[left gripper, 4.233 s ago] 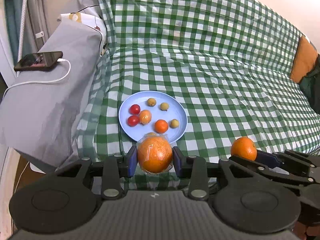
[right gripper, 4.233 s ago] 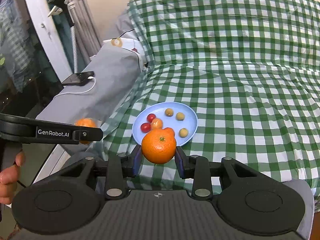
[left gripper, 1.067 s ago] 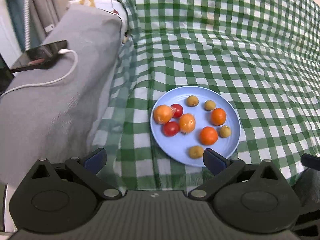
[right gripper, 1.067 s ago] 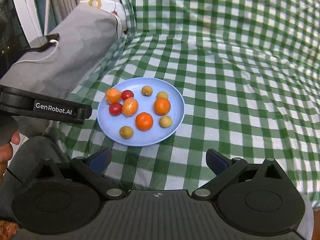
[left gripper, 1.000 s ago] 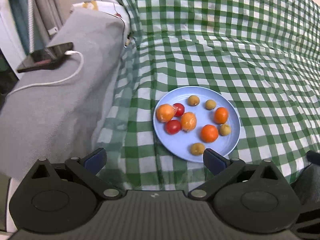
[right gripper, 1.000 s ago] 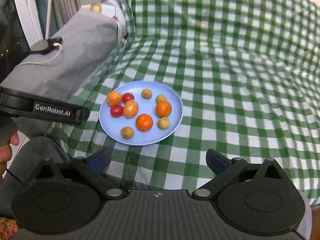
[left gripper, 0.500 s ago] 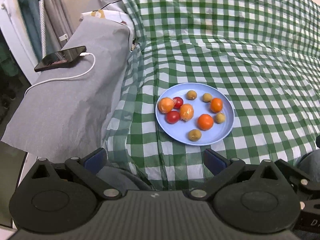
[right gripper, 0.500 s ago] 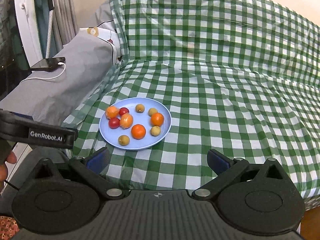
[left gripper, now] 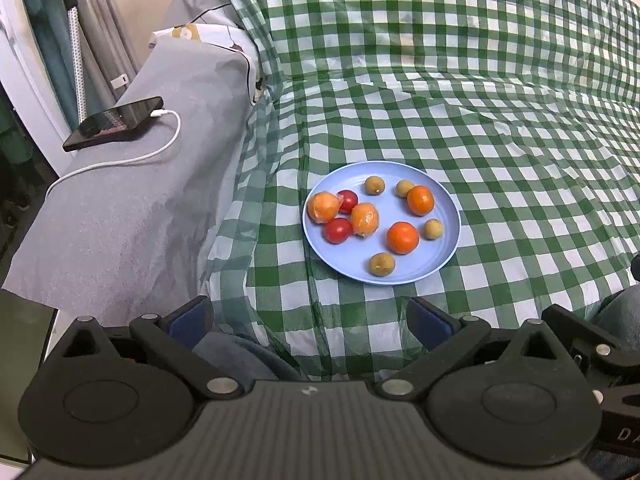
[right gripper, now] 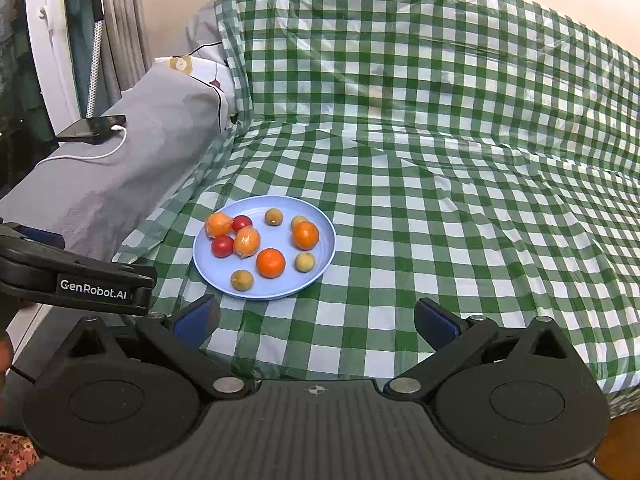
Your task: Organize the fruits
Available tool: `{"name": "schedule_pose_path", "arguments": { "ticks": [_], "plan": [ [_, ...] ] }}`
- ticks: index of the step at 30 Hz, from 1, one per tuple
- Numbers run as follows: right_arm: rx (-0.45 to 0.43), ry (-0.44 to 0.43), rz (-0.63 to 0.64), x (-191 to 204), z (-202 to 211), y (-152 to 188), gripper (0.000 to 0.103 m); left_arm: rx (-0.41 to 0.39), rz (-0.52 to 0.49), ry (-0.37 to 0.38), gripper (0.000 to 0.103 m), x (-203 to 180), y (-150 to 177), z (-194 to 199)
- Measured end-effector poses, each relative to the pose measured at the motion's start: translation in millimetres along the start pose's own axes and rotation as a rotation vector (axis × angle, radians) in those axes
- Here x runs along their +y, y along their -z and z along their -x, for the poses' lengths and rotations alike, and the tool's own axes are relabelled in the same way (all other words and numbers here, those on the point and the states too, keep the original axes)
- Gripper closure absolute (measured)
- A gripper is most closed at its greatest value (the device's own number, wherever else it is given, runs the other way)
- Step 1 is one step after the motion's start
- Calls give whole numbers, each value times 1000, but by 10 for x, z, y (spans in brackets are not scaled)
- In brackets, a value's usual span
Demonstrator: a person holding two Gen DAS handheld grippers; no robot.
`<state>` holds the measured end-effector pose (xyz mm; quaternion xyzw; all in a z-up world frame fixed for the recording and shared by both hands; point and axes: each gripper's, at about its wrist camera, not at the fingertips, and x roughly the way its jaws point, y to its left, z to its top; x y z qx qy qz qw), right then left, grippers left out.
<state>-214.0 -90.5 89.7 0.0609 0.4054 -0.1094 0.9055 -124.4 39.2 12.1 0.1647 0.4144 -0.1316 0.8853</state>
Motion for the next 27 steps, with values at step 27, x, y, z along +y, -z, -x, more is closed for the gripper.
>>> {"name": "schedule_pose_path", "arguments": {
  "ticks": [27],
  "plan": [
    [2,0,12,20,-8,-12,1,18,0,9,0,-36,20,-36]
  ]
}}
